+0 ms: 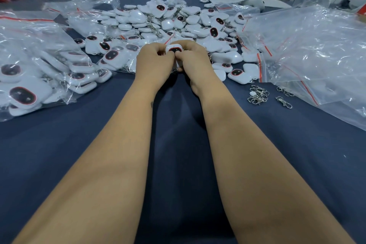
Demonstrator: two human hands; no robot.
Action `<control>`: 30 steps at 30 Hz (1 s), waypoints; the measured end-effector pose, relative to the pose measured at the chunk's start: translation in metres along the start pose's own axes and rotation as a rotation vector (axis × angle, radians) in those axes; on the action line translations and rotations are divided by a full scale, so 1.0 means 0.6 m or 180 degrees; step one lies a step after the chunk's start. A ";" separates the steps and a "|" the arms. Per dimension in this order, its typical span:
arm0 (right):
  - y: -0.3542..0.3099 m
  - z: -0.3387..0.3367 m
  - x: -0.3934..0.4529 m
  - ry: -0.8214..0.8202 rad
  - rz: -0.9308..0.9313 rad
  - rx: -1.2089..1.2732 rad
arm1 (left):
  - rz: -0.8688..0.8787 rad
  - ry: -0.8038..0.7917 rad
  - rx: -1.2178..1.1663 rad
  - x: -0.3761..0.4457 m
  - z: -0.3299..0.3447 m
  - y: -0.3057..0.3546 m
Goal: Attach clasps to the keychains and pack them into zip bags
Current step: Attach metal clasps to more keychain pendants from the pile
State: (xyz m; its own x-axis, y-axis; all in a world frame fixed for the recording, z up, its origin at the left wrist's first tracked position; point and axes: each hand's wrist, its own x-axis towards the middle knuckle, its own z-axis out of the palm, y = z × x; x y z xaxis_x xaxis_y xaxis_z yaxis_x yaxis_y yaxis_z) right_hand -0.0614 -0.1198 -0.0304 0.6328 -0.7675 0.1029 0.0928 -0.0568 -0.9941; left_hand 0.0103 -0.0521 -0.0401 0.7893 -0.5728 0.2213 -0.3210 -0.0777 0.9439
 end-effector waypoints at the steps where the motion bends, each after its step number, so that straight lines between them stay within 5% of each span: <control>1: 0.000 0.000 0.000 0.0009 0.0000 -0.0008 | 0.0022 0.0014 0.0074 0.001 0.000 -0.001; 12: -0.001 0.002 0.004 0.0325 0.0122 0.0177 | 0.0036 0.0101 -0.0272 0.000 0.002 -0.001; 16: -0.007 -0.004 0.008 0.0602 0.0288 0.1012 | 0.0117 0.0381 -0.0096 0.001 0.000 -0.008; 20: -0.013 -0.008 0.001 0.0279 0.0084 0.1952 | 0.0145 0.0465 -0.0137 -0.001 -0.003 -0.004; 30: -0.011 0.008 -0.003 0.0252 -0.0149 0.1452 | 0.0011 0.0492 -0.0266 0.007 -0.003 -0.003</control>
State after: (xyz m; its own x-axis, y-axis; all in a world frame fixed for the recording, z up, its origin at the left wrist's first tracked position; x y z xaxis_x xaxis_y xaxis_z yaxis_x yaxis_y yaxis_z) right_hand -0.0595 -0.1147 -0.0237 0.5608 -0.8182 0.1267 0.4597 0.1805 -0.8696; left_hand 0.0151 -0.0525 -0.0405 0.8615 -0.4400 0.2535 -0.2843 -0.0042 0.9587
